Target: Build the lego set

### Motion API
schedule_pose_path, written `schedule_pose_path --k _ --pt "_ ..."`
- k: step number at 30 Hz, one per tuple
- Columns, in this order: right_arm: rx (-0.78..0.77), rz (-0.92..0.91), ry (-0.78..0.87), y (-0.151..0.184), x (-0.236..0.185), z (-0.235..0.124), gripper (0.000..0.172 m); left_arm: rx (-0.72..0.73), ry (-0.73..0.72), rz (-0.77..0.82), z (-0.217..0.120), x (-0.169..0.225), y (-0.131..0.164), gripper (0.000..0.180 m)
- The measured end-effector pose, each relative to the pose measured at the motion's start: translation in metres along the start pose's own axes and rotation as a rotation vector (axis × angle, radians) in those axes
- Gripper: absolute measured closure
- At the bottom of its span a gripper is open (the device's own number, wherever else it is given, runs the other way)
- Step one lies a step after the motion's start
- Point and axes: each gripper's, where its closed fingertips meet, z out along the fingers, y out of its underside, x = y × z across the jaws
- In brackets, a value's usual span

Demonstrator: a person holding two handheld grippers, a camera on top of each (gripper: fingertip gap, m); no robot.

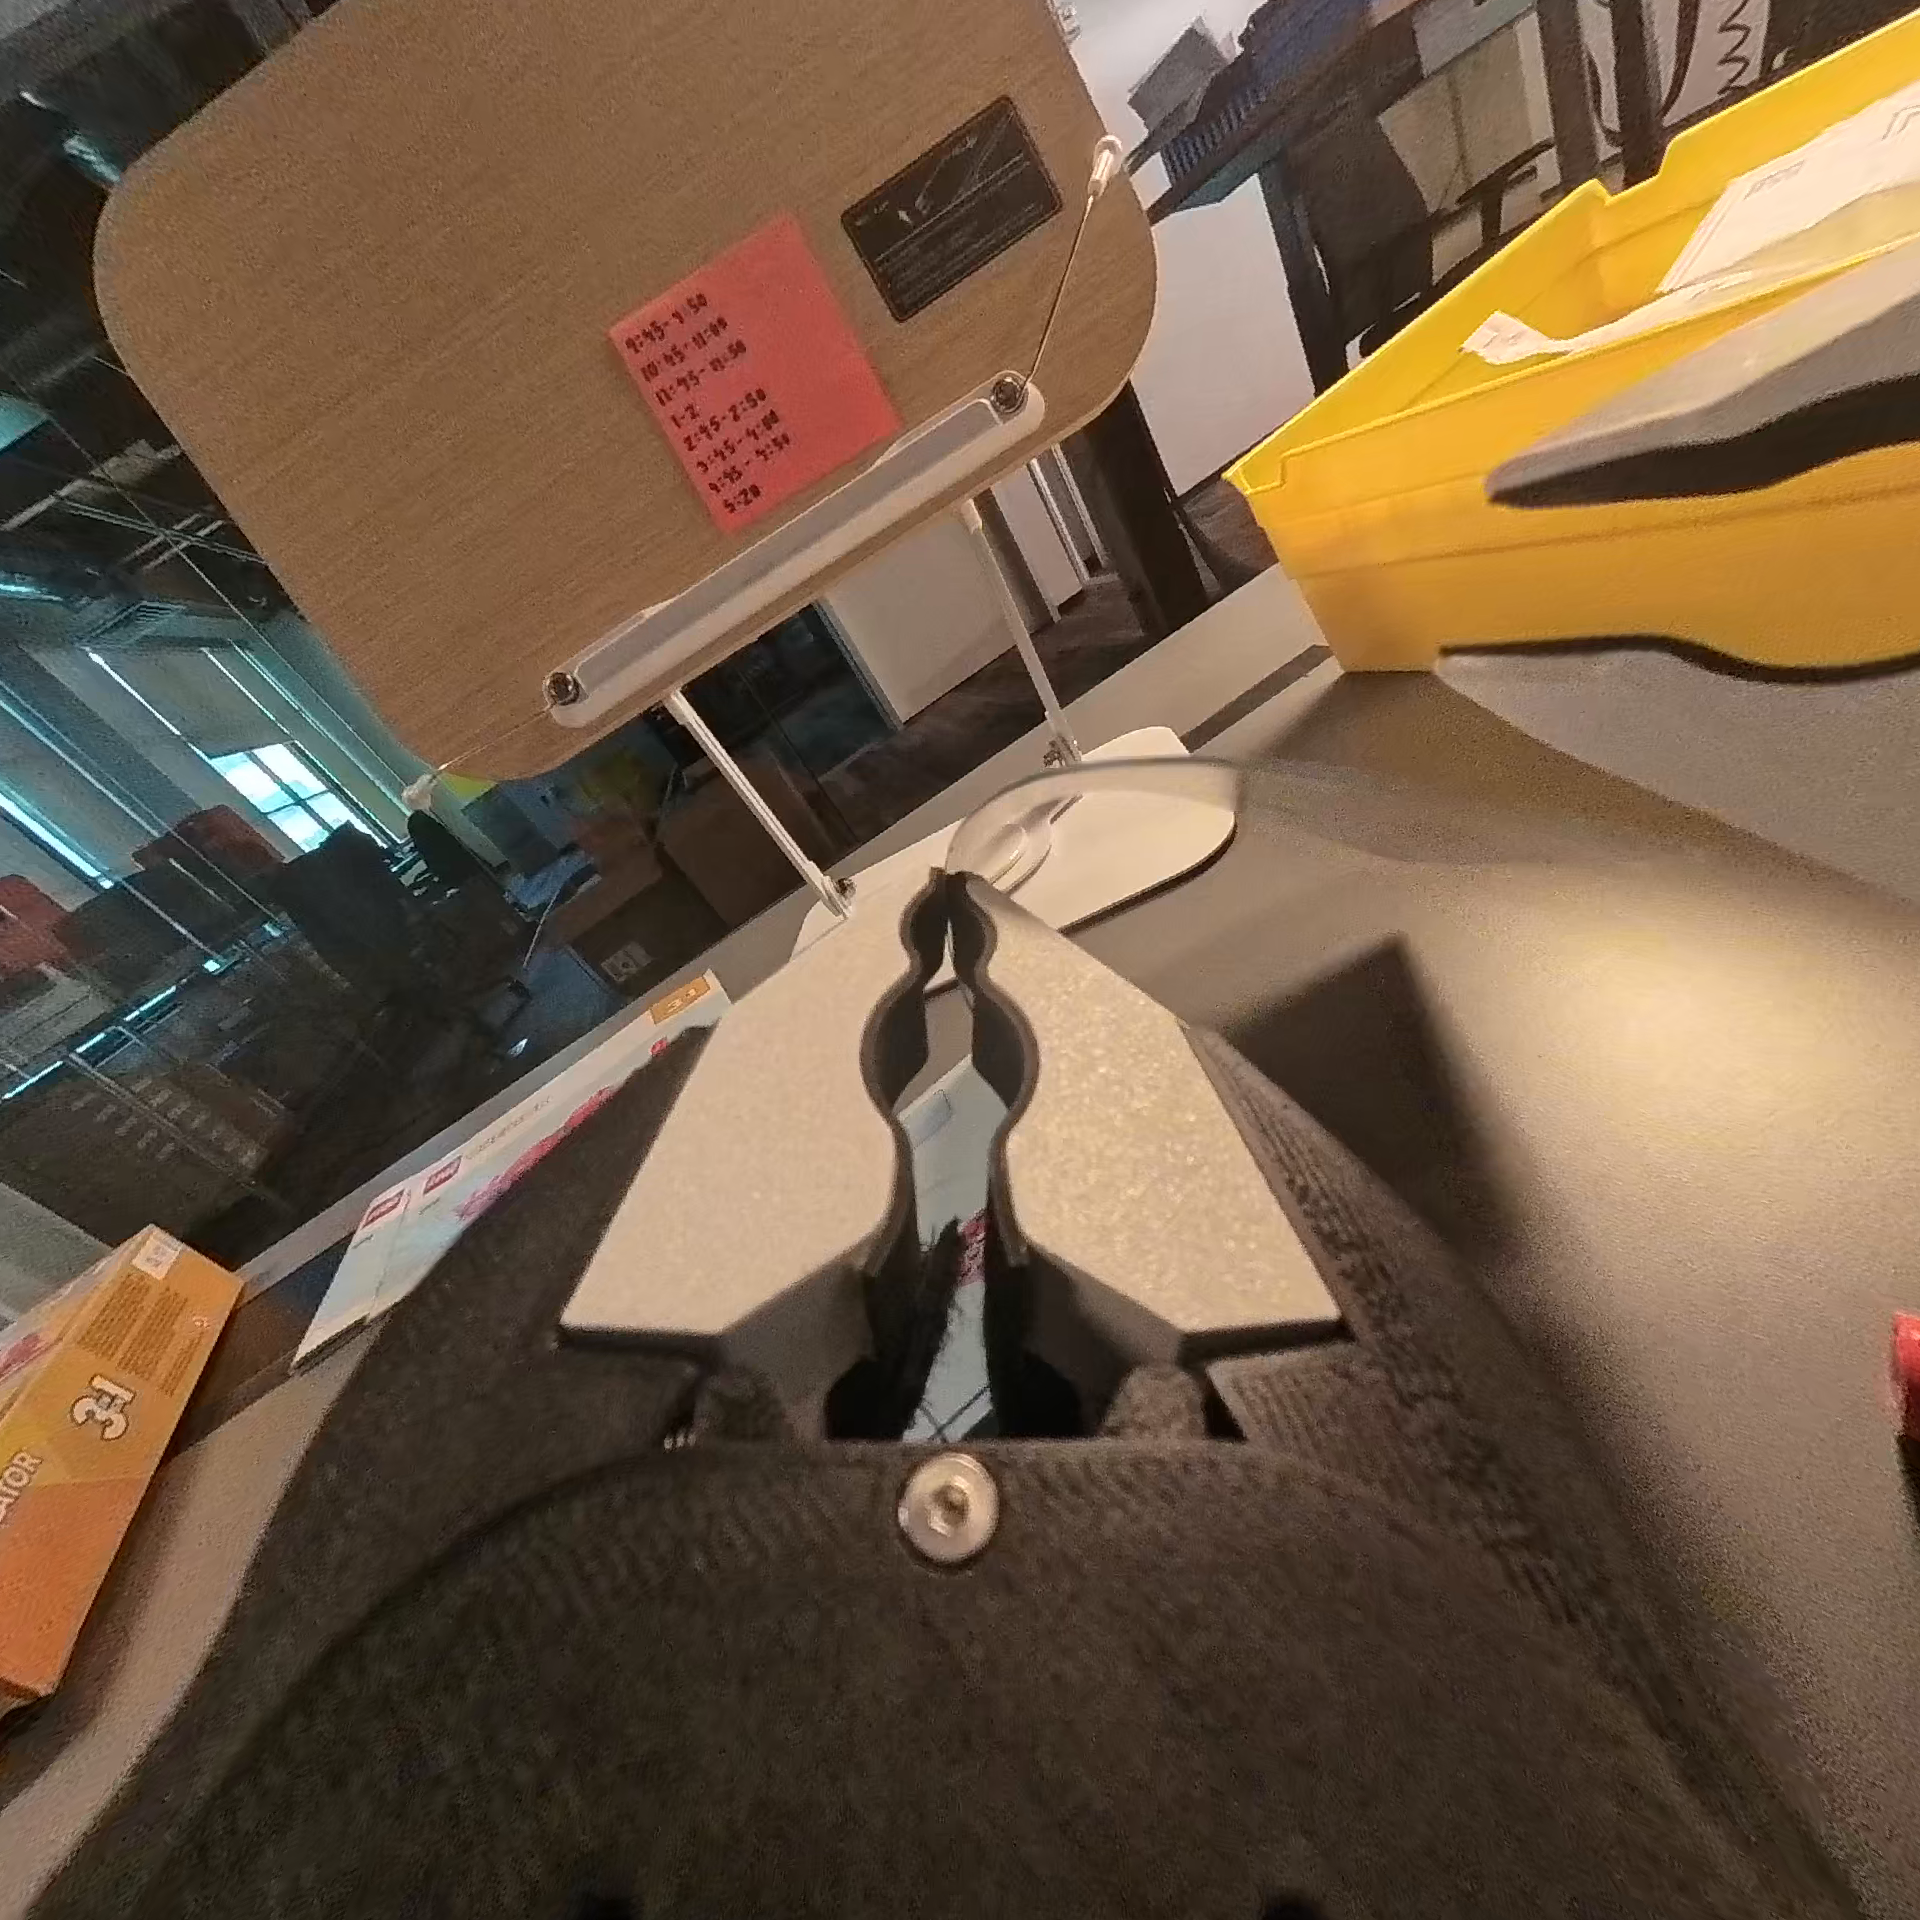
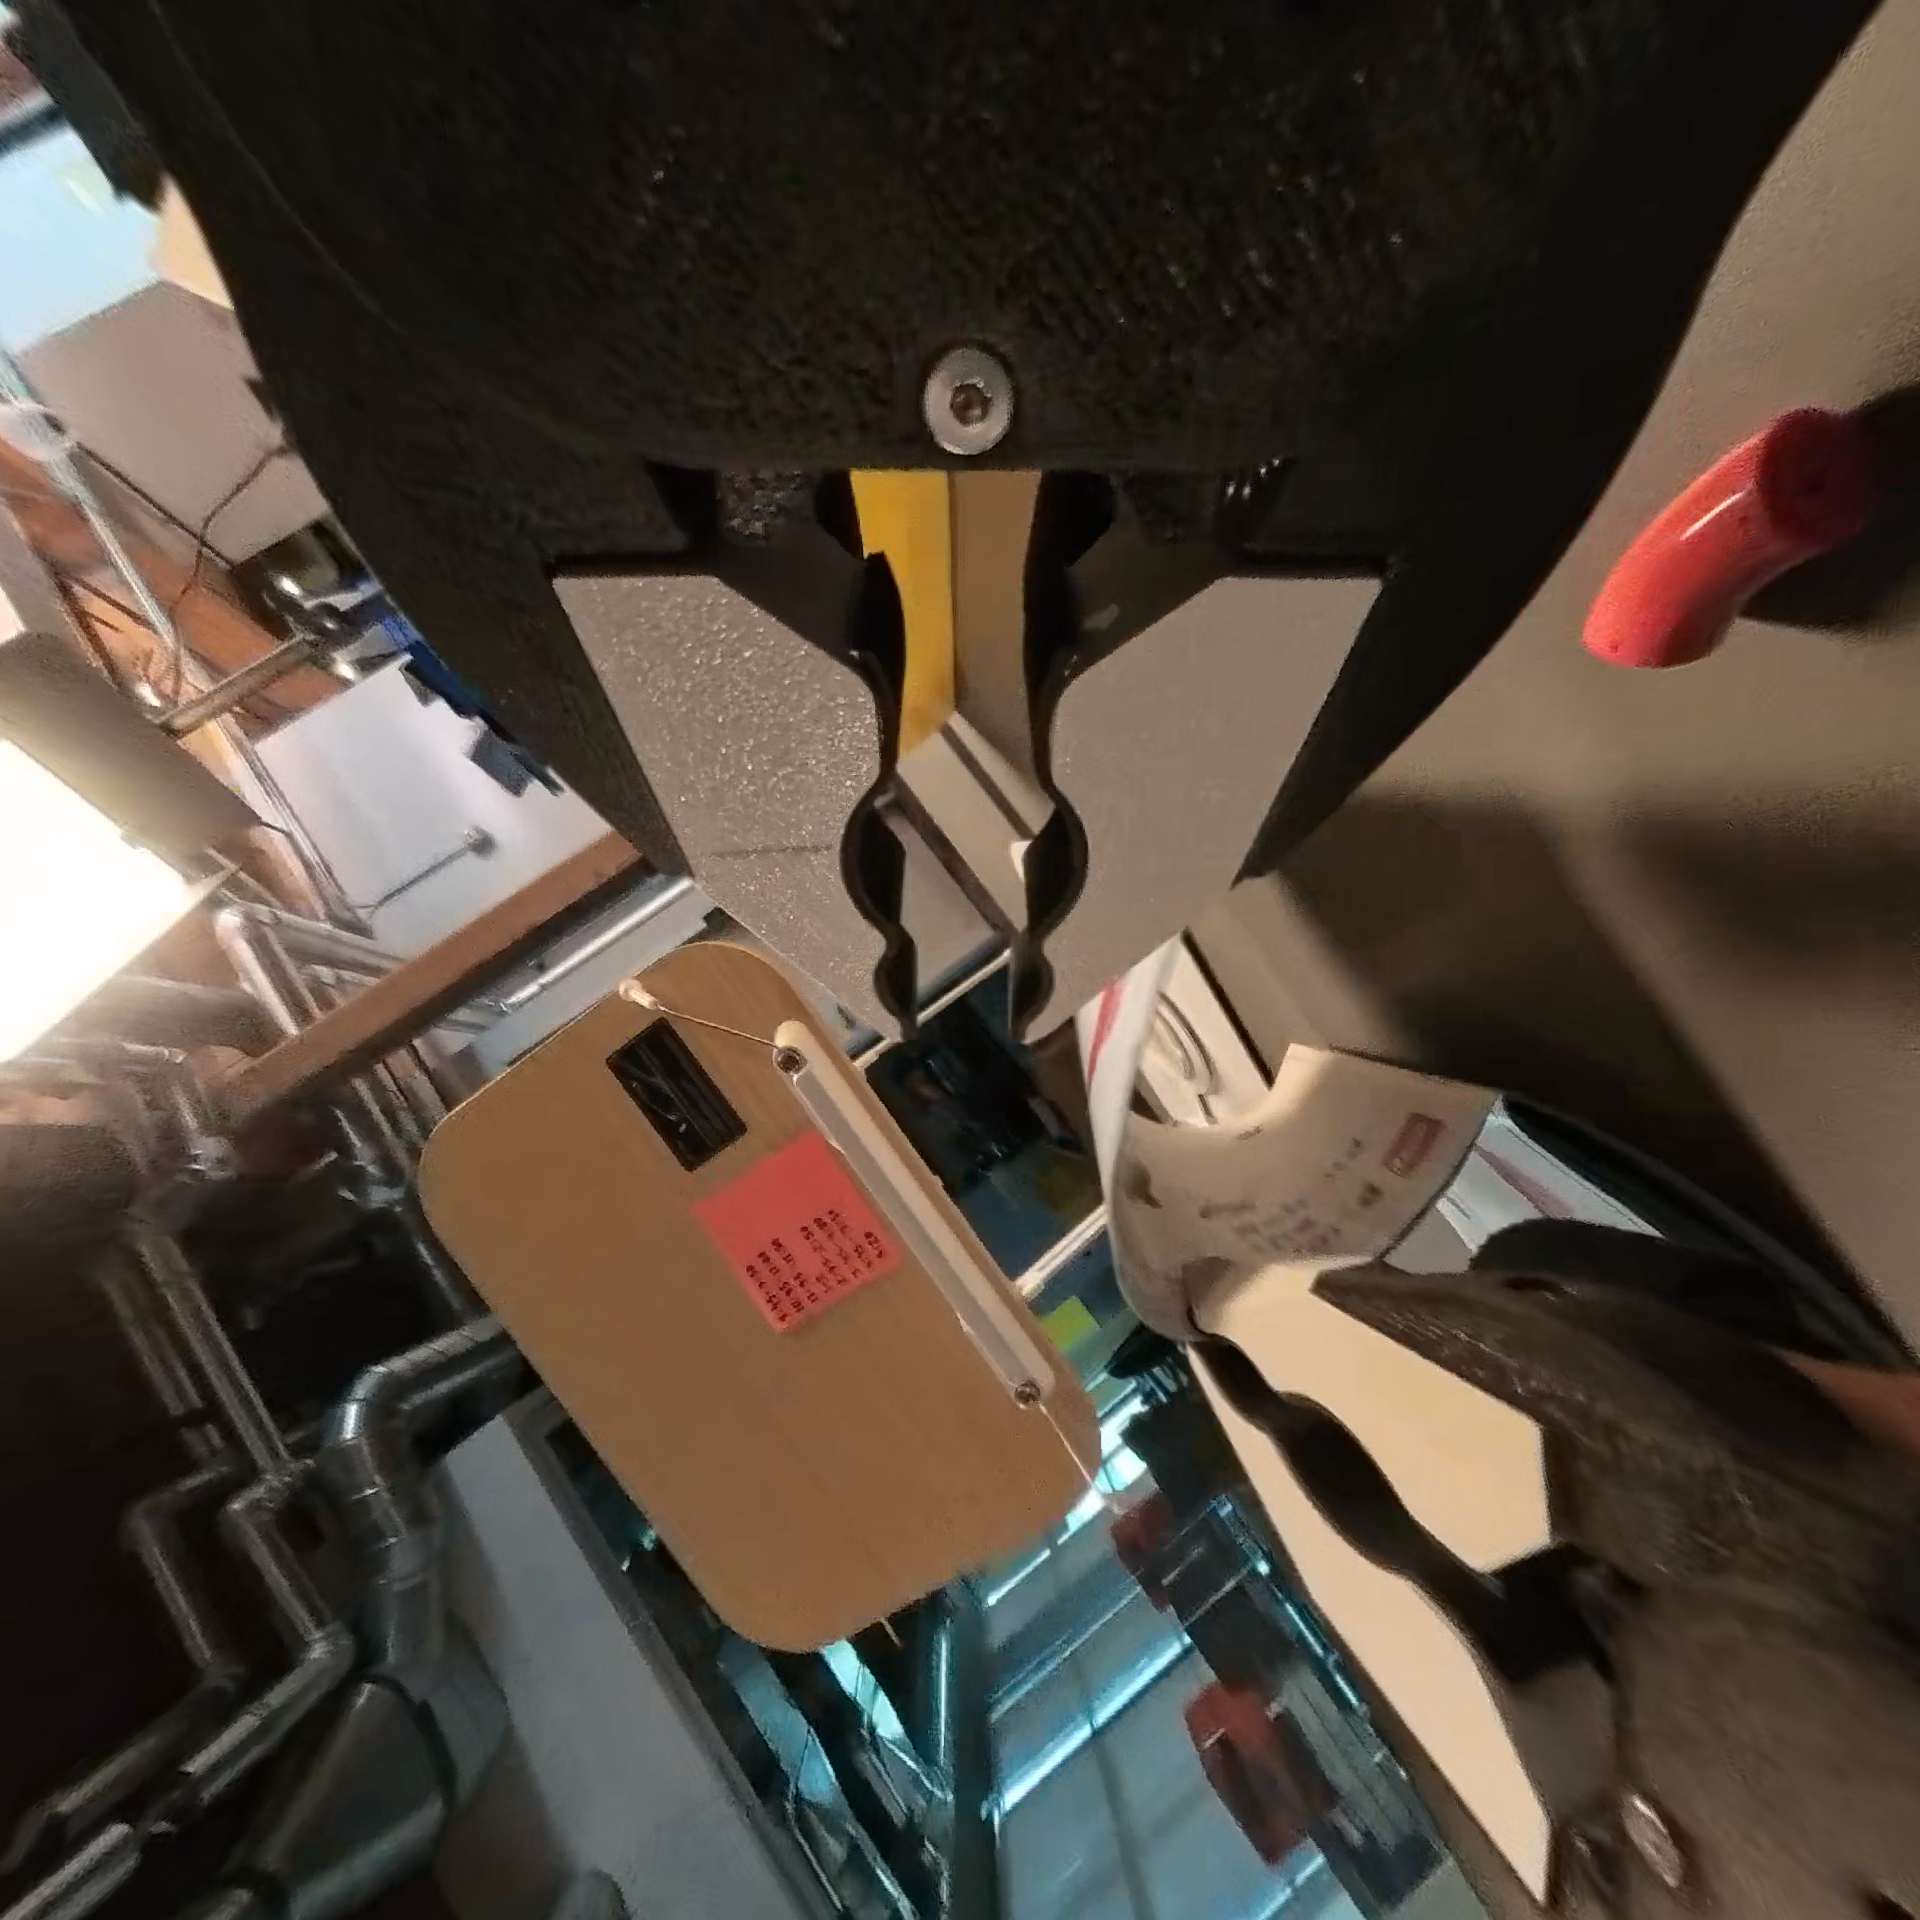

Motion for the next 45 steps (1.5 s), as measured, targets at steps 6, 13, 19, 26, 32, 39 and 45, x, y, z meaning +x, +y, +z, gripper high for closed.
schedule_pose_path --k 6,13,19,26,32,39,45 --pt "0.095 0.093 -0.149 -0.015 -0.02 -0.005 0.146 -0.016 -0.003 -0.071 0.001 -0.006 0.005 0.18" --pt "-0.065 -0.05 -0.027 0.011 -0.009 0.005 0.152 -0.008 -0.008 -0.112 0.001 -0.009 0.005 0.18" --pt "-0.09 -0.03 0.091 0.015 0.014 0.002 0.169 -0.009 -0.002 -0.121 0.001 -0.009 0.006 0.18" --pt "-0.082 -0.031 0.116 0.013 0.019 0.0 0.172 -0.01 0.007 -0.113 0.001 -0.007 0.006 0.18" --pt "-0.065 -0.02 0.101 0.01 0.017 0.0 0.17 -0.009 0.011 -0.113 0.001 -0.006 0.006 0.18" --pt "-0.057 -0.023 0.094 0.008 0.016 -0.001 0.169 -0.002 0.022 -0.108 0.001 -0.004 0.005 0.18" --pt "-0.053 -0.038 0.086 0.007 0.014 0.0 0.168 0.0 0.027 -0.098 0.0 -0.003 0.004 0.18"
